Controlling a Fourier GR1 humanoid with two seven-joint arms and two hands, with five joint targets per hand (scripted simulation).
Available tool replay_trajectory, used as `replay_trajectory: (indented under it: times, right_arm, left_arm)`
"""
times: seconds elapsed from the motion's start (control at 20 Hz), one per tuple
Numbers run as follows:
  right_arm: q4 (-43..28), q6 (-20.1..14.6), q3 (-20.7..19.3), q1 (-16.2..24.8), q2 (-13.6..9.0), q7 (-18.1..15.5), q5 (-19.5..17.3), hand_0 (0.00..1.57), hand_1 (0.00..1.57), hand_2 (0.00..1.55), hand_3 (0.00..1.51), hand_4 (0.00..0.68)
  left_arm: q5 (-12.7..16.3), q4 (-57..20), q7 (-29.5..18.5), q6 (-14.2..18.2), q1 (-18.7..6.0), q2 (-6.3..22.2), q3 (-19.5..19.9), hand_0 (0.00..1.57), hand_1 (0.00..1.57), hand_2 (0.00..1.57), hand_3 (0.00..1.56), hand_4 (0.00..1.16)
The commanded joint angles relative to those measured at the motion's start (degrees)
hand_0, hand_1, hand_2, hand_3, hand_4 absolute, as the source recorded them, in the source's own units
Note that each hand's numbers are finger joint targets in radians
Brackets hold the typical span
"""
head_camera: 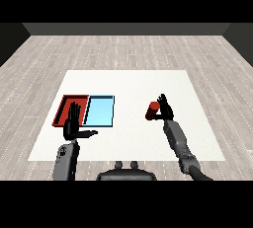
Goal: Pick the red can and put it in the red box
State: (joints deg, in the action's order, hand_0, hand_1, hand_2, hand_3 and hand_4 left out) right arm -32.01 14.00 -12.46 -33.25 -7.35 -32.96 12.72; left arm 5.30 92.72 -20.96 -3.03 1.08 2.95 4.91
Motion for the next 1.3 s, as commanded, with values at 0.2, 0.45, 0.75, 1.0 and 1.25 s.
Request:
replay_trajectory:
  times: [0.2,0.45,0.75,1.0,1.25]
  right_arm:
    - [3.3,-0.88,0.3,-2.76,-0.57,-0.43,-0.74,0.0,0.0,0.0,0.0,0.0]
    - [11.2,-1.29,-0.8,-6.76,-0.22,-4.51,-1.32,0.0,0.0,0.0,0.0,0.0]
    - [8.96,-4.11,0.0,-6.76,2.5,-1.95,-1.08,0.0,0.0,0.0,0.0,0.0]
    - [9.42,-4.62,0.64,-6.94,2.85,-2.56,-1.93,0.0,0.0,0.0,0.0,0.0]
    - [15.87,-2.23,-0.22,-9.36,1.49,-6.28,-2.76,0.0,0.0,0.0,0.0,0.0]
  left_arm:
    - [0.75,0.37,0.94,-0.7,-0.84,1.69,1.52,0.0,0.0,0.0,0.0,0.0]
    - [0.31,-0.14,-0.65,-0.33,0.48,-0.24,-0.07,0.0,0.0,0.0,0.0,0.0]
    - [-0.59,4.2,-0.97,-0.25,4.74,-0.5,-0.92,0.0,0.0,0.0,0.0,0.0]
    - [-1.23,3.09,1.36,0.6,1.54,-0.55,-1.49,0.0,0.0,0.0,0.0,0.0]
    - [1.08,3.89,0.79,-1.02,2.34,0.53,0.36,0.0,0.0,0.0,0.0,0.0]
